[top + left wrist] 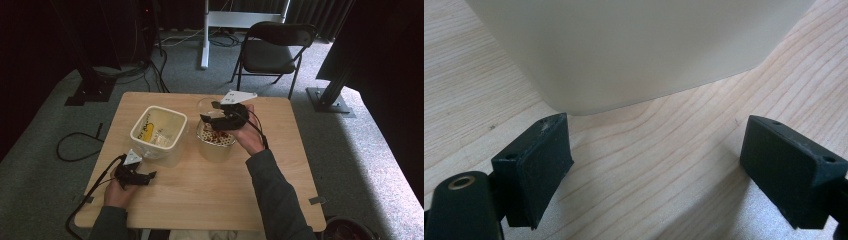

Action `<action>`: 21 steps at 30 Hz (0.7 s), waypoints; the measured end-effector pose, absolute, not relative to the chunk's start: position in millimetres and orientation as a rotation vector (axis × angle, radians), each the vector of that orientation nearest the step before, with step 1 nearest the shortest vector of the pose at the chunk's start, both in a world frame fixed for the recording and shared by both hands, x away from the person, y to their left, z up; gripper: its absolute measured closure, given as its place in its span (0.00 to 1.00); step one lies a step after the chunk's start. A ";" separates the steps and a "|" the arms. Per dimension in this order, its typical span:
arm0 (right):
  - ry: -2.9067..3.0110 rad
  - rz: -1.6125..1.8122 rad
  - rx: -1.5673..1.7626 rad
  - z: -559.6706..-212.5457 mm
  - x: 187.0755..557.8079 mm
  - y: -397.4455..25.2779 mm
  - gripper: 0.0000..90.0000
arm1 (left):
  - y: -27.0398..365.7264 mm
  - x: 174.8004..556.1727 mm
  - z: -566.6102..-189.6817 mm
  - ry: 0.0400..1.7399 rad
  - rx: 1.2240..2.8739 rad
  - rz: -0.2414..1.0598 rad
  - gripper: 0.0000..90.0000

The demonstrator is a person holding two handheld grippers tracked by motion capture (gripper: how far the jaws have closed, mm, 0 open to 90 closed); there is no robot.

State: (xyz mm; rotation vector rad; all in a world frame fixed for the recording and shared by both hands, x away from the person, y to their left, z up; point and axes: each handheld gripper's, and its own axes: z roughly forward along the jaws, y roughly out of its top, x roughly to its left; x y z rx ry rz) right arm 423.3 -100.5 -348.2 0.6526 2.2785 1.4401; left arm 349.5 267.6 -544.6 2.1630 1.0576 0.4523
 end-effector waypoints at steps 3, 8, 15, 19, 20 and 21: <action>2.284 1.450 0.643 -347.5 422.9 -94.5 0.39 | 267.6 349.5 -544.6 1.057 2.163 0.452 0.15; 2.291 1.465 0.632 -346.6 422.5 -86.3 0.38 | 267.6 349.5 -544.6 1.057 2.163 0.452 0.15; 2.297 1.477 0.623 -344.9 422.3 -76.7 0.37 | 267.6 349.6 -544.6 1.058 2.163 0.452 0.15; 2.299 1.488 0.615 -344.1 422.0 -72.9 0.37 | 267.6 349.7 -544.5 1.058 2.164 0.452 0.15; 2.300 1.495 0.613 -343.8 422.1 -71.4 0.37 | 267.5 349.7 -544.6 1.059 2.163 0.452 0.15; 2.299 1.505 0.612 -343.4 422.2 -68.2 0.37 | 267.6 349.7 -544.5 1.058 2.164 0.452 0.15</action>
